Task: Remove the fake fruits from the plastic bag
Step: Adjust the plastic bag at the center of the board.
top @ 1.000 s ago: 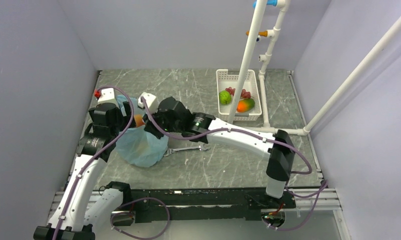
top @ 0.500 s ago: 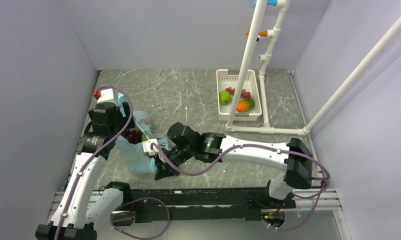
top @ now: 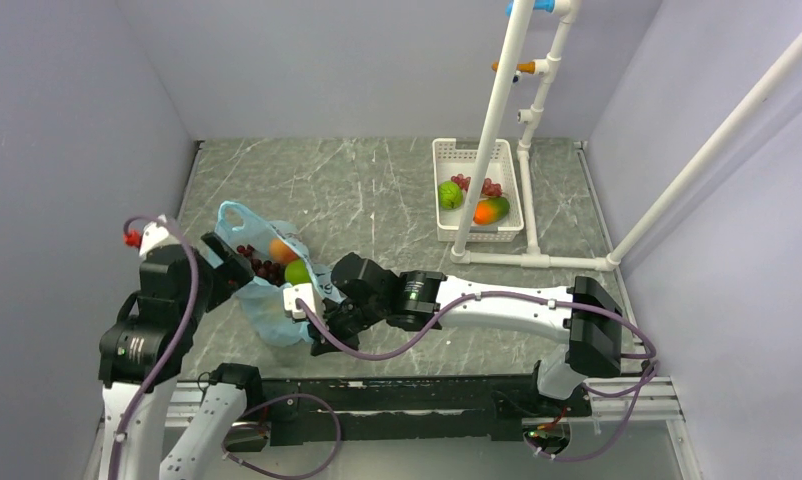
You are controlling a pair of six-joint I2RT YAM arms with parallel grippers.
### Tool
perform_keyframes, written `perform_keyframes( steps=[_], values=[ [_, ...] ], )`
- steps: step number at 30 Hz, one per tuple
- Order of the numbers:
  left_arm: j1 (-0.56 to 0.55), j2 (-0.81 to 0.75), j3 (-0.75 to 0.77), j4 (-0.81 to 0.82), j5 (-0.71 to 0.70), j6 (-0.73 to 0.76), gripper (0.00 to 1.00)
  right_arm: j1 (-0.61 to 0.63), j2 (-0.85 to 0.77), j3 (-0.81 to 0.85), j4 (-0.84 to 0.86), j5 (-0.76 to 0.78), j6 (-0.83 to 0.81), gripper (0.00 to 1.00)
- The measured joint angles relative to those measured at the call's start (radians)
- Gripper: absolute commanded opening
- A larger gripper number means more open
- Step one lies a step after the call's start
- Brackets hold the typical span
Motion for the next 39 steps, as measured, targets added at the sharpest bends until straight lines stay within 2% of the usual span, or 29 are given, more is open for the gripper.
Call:
perform_keyframes(
  steps=[3,7,11,15,21,22,24,25,28,30,35,37,39],
  values=[
    [0.0,-0.049,-0.008,-0.088,0.002,-0.15,0.85,0.0,0.0,0.0,0.004,0.009,-0.001,0.0],
    [0.0,-0.072,-0.076,-0.139,0.039,-0.315,0.94,0.0,-0.001,0.0,0.011,0.017,-0.001,0.0],
    [0.0,-0.092,-0.144,-0.127,0.08,-0.447,0.99,0.0,-0.006,0.0,0.015,0.016,0.0,0.0],
    [0.0,-0.09,-0.196,-0.073,0.104,-0.55,0.93,0.003,-0.025,-0.009,0.019,0.016,0.002,0.0],
    [0.0,-0.029,-0.27,0.001,0.174,-0.66,0.9,0.023,-0.061,-0.021,0.03,0.017,0.003,0.02],
    [0.001,-0.016,-0.285,0.022,0.191,-0.672,0.87,0.028,-0.063,-0.022,0.03,0.017,0.002,0.02],
    [0.001,-0.002,-0.313,0.058,0.227,-0.69,0.67,0.039,-0.063,-0.022,0.027,0.021,-0.002,0.03],
    [0.001,0.004,-0.325,0.077,0.244,-0.696,0.58,0.045,-0.061,-0.021,0.023,0.027,-0.005,0.05],
    [0.002,0.008,-0.365,0.119,0.292,-0.699,0.45,0.061,-0.055,-0.021,0.01,0.064,-0.011,0.22],
    [0.003,-0.002,-0.388,0.132,0.309,-0.698,0.32,0.067,-0.051,-0.021,0.003,0.097,-0.011,0.33],
    [0.008,-0.093,-0.42,0.137,0.304,-0.642,0.01,0.061,-0.079,-0.057,0.033,0.109,0.004,0.81],
    [0.007,-0.136,-0.42,0.145,0.291,-0.604,0.0,0.047,-0.116,-0.092,0.045,0.096,0.014,0.95],
    [0.008,-0.175,-0.423,0.161,0.282,-0.543,0.0,0.03,-0.16,-0.11,0.053,0.077,0.024,0.99]
  ],
)
